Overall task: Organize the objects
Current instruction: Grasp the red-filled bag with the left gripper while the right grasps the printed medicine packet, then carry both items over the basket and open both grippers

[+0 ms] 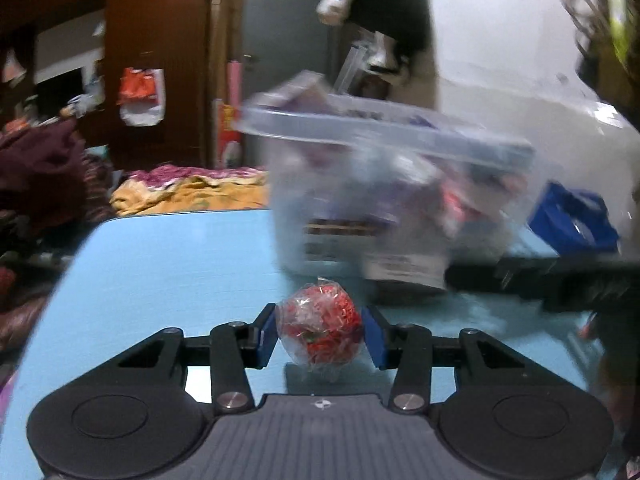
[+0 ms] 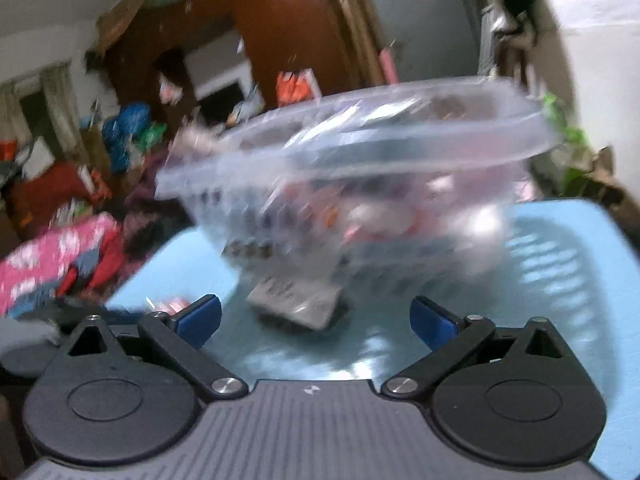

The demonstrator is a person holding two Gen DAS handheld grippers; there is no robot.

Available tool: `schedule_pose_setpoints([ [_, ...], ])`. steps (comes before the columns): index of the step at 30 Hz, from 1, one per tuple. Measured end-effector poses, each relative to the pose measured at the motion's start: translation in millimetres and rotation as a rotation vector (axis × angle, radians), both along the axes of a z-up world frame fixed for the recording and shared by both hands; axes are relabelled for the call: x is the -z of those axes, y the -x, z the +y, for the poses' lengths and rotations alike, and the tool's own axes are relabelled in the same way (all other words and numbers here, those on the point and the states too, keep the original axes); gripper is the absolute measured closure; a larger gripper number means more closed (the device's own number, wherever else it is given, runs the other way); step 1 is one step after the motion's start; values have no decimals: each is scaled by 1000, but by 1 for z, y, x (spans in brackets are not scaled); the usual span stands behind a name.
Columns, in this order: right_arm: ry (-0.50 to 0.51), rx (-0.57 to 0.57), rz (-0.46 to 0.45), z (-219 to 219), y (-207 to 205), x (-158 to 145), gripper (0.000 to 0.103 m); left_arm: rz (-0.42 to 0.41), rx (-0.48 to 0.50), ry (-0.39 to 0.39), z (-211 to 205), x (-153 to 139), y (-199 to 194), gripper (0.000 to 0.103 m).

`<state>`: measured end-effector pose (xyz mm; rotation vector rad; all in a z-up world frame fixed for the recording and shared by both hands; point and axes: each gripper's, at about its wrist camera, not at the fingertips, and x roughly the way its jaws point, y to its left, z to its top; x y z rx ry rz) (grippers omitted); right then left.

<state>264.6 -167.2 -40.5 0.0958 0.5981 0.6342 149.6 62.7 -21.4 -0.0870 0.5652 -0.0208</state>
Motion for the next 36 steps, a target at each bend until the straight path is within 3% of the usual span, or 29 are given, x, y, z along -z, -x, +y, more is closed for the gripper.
schedule_pose_setpoints([
  [8,105,-3,23,50,-5,13,7,-20,-47,53,34,6,15,54],
  [9,121,4,21,52,-5,14,12,-24,-50,61,37,7,16,54],
  [10,143,9,15,55,-4,14,25,-26,-50,70,38,9,15,54],
  [11,164,12,8,56,-4,16,29,-27,-49,79,40,10,15,54],
  [17,140,-15,-66,32,23,6,29,-54,-60,119,51,12,21,54],
  [26,24,-11,-176,-25,56,-22,29,-82,-30,107,41,10,26,54],
  [36,-10,-1,-234,-24,60,-36,29,-109,6,99,30,6,33,54],
])
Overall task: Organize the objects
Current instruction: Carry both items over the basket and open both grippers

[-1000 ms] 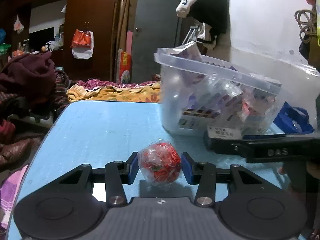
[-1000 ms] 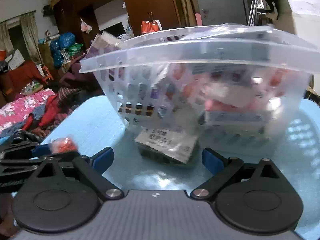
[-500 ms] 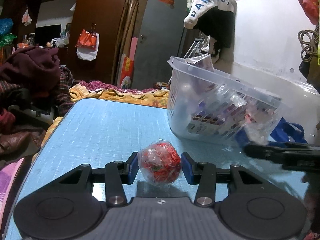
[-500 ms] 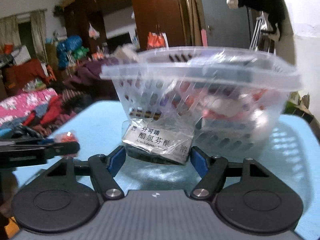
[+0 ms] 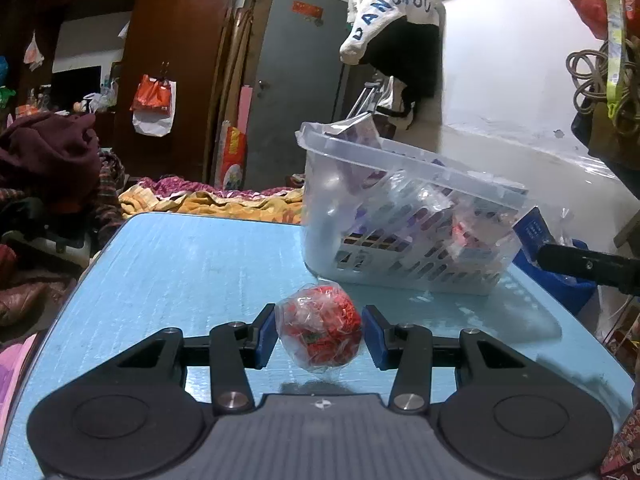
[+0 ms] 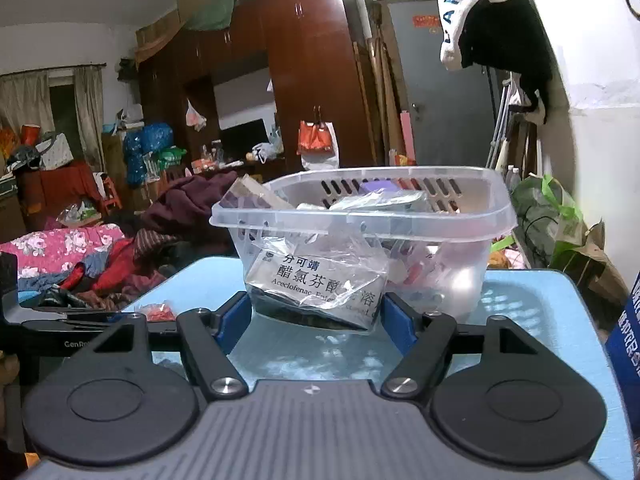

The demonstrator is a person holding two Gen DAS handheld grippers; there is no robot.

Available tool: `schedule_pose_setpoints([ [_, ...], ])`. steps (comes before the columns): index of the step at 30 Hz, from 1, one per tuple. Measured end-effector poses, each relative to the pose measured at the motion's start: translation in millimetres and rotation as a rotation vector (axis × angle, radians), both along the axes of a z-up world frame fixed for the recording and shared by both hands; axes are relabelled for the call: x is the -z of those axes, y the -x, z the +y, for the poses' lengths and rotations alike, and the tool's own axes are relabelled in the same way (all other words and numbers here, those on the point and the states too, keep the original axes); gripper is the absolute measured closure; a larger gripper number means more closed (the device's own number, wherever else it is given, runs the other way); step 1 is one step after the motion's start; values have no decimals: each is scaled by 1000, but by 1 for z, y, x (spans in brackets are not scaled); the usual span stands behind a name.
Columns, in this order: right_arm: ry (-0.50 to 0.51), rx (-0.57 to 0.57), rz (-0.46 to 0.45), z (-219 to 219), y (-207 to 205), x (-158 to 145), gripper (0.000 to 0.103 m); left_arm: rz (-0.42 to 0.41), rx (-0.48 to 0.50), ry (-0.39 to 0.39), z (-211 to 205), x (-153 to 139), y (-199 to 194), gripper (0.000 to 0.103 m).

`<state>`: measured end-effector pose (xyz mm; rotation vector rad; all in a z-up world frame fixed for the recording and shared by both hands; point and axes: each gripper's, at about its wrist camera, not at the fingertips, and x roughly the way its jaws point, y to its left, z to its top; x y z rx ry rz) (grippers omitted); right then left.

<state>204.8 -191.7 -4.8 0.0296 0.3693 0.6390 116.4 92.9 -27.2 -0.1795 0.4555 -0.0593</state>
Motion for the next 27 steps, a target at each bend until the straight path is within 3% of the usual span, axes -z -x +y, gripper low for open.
schedule_pose_setpoints([
  [7,-19,4,-30,-10,5,-5,29,-39,21,25,-2,-10,7,54],
  [12,-142,-73,-60,-18,-7,-35,29,-158,36,75,-5,-53,1,54],
  [15,-107,-23,-114,-9,-31,-63,29,-189,72,74,-14,-92,-26,54],
  [18,-22,27,-123,7,-66,-80,29,-174,65,3,-31,-124,-66,54],
  [23,61,102,-50,21,-121,-81,29,-87,49,-80,-60,-134,-134,51],
  [24,88,111,-39,24,-129,-79,26,-84,39,-90,-64,-132,-143,48],
  [26,111,148,-27,30,-140,-74,13,-53,6,-101,-69,-129,-161,29],
  [27,101,181,-43,29,-139,-72,3,-46,-17,-93,-67,-128,-161,28],
])
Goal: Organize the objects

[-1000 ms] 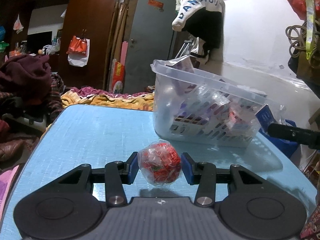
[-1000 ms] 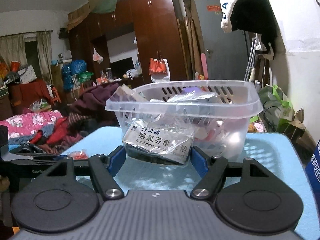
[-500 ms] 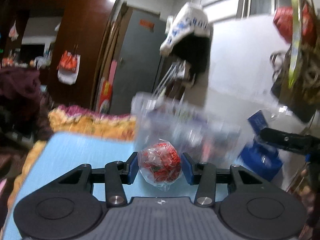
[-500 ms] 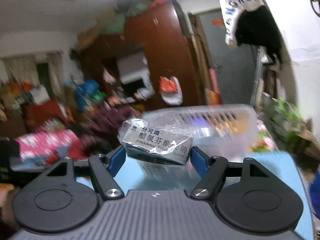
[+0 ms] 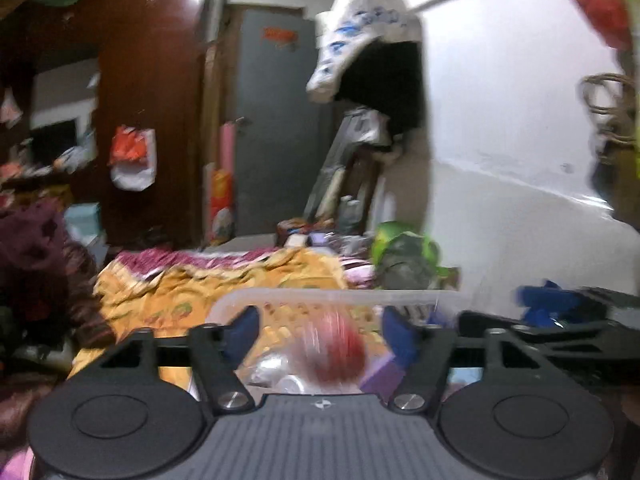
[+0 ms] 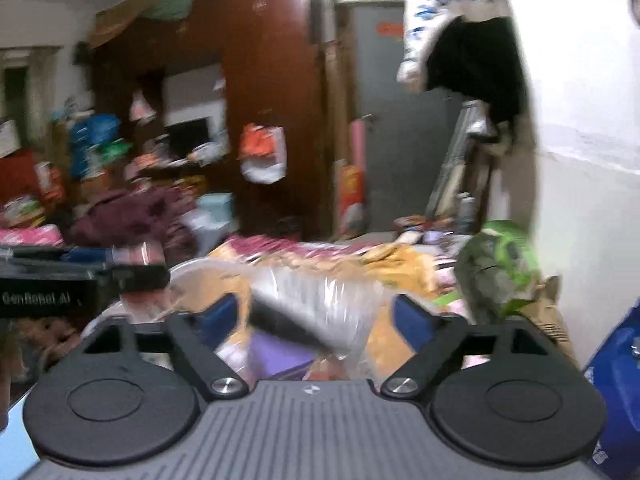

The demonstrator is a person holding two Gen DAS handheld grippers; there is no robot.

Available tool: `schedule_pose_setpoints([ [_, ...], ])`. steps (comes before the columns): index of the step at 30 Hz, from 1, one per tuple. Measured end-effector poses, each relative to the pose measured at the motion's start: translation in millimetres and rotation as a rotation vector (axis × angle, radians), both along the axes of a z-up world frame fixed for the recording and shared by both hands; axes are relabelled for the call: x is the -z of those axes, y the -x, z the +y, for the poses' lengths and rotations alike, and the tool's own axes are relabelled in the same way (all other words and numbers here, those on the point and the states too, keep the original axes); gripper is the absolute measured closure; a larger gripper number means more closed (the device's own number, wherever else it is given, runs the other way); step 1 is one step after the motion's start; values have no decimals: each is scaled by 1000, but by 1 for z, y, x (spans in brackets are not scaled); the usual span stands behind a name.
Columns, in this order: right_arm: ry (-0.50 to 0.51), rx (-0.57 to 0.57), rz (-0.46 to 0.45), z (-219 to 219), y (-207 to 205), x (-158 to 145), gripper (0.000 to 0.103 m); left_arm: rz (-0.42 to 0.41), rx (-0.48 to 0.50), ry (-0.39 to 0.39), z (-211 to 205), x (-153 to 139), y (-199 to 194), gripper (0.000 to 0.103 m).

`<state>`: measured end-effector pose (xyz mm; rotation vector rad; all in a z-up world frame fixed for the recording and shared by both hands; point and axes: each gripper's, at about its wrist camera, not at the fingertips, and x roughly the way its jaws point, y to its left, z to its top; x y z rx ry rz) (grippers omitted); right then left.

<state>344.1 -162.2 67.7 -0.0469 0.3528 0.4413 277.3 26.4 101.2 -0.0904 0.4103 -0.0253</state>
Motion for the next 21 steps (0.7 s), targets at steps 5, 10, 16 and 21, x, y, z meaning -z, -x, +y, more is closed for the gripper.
schedule_pose_setpoints([
  [5,-6,-5,-30,-12,19,1,0,-54,30,-59,7,8,30,18],
  [10,-16,-1,-41,-34,58,7,0,-95,69,-69,27,30,82,8],
  [16,52,20,-41,-37,82,21,0,-47,85,-45,38,53,108,6],
  [21,98,-11,-22,-26,78,18,0,-41,50,-108,20,48,106,6],
])
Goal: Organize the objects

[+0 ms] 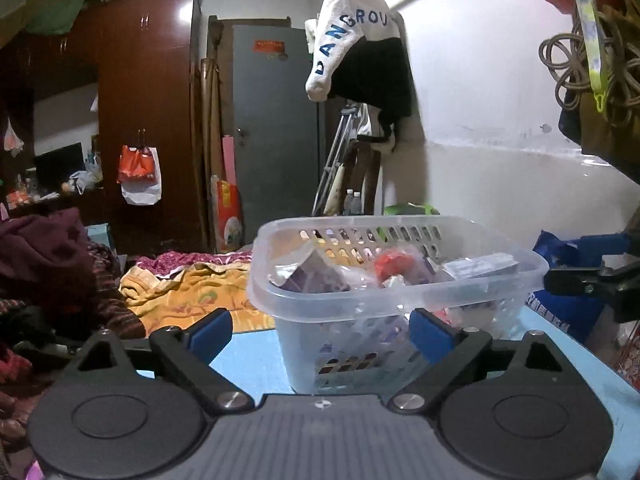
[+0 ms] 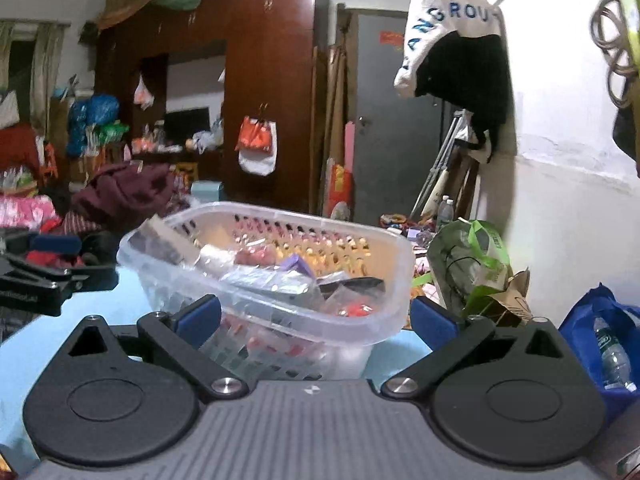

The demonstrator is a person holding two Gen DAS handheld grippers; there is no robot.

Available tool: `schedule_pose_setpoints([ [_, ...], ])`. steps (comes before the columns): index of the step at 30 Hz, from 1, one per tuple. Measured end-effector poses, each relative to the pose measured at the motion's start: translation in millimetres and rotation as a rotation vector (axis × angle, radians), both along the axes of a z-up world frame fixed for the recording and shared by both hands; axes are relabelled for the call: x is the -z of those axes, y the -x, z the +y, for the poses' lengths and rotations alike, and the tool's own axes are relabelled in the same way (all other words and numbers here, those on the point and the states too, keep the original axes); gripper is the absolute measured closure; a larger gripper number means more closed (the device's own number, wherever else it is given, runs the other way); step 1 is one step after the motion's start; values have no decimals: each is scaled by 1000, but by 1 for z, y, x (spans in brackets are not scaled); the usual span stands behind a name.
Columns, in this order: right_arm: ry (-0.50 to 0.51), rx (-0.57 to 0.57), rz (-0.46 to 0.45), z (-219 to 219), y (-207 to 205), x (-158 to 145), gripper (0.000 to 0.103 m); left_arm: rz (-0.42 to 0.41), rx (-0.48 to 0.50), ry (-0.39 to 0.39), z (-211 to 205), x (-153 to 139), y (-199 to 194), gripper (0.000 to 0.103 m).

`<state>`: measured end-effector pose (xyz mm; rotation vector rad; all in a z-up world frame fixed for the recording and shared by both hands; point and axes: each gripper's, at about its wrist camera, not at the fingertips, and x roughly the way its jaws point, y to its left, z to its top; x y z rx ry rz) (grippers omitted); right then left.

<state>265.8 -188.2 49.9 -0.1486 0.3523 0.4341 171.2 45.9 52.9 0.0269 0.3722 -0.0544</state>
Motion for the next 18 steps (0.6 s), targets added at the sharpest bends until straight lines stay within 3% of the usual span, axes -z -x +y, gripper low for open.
schedule_pose_setpoints([
  [18,-31,19,11,-8,7,7,0,22,5,7,-7,1,2,6],
])
